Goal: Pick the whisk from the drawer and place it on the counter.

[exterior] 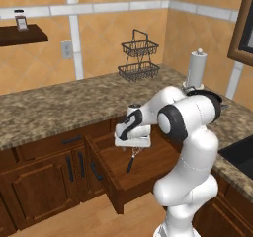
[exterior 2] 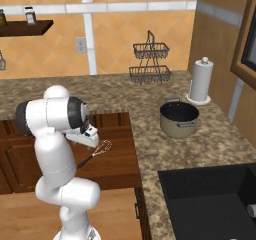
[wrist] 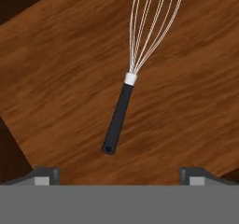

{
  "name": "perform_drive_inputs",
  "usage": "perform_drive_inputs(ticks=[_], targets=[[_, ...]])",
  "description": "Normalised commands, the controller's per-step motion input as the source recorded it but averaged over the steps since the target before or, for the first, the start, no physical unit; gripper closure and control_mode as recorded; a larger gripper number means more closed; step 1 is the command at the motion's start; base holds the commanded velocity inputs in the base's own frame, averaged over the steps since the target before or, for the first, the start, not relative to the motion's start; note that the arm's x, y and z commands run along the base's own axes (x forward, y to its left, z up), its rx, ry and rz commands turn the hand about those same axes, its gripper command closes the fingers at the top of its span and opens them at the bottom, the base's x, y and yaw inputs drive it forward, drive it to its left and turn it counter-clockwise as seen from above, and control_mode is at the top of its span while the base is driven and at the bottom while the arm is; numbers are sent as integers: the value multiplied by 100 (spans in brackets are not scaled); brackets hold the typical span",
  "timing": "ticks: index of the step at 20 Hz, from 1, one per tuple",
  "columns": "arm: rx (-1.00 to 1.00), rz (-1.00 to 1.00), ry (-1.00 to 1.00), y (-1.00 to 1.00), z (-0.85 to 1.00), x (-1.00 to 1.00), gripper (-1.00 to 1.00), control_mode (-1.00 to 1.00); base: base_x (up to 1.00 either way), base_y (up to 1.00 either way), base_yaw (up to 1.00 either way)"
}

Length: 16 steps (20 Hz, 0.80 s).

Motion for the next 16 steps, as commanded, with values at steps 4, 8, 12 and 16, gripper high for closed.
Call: perform_drive_inputs(ticks=[4,8,12,16], targets=[[0,-14,-18,0,-74,0,-100,-100,0,0,0],[0,-8,-17,0,-72,0,-100,-100,0,0,0],[0,-7,-11,0,-56,-1,-100,-100,0,0,0],[0,-6,-6,1,-52,-1,-100,-100,0,0,0]])
